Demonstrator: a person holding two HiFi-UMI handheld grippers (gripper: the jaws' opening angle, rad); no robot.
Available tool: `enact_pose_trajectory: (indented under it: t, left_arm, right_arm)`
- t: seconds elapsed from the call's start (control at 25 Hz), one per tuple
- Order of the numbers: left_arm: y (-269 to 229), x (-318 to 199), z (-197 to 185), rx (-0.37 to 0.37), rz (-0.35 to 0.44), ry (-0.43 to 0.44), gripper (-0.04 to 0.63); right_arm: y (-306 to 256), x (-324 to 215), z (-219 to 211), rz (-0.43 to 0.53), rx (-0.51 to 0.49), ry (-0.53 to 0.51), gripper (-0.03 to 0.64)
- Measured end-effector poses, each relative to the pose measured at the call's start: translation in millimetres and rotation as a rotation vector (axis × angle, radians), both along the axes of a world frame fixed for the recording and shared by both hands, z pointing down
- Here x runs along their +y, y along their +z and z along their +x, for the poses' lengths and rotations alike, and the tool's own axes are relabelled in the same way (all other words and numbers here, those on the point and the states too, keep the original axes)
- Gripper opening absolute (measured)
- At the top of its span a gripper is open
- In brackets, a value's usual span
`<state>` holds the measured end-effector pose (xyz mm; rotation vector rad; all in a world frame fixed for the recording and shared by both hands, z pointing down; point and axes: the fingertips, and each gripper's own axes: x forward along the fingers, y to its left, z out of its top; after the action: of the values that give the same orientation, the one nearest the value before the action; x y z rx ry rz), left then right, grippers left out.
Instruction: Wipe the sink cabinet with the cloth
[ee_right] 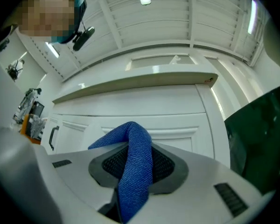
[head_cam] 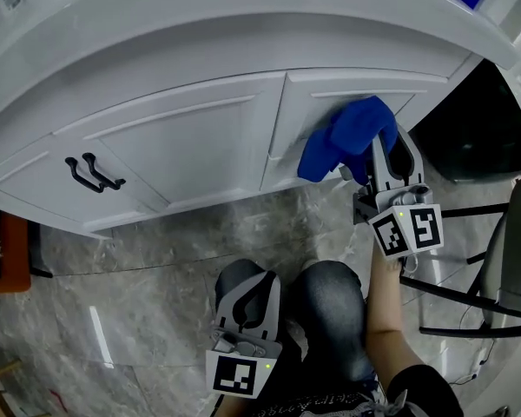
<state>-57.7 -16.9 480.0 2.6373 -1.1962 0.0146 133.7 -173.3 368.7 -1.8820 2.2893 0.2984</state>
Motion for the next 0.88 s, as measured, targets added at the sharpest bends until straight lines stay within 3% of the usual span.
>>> enact_pose_trajectory:
  t: [0.2, 0.64, 0.88]
  left_arm:
    - [0.7, -0.8, 5.4, -0.003, -0.011, 0.012, 0.005]
    - [-5.7, -7.6, 19.2, -0.002, 0.003, 0.038, 0.005]
    - [-10.4, -9.2, 26.5, -0.001, 0.015, 0.053, 0.005]
  right_arm:
    - [-17.9, 17.2, 33.9, 0.067, -0.065, 0.060, 0.114]
    - [21.2, -12.3, 52.5, -0.054, 0.212, 0.177, 0.114]
    - [27.5, -14.6, 72.1, -0.066, 0.220, 0.231, 0.114]
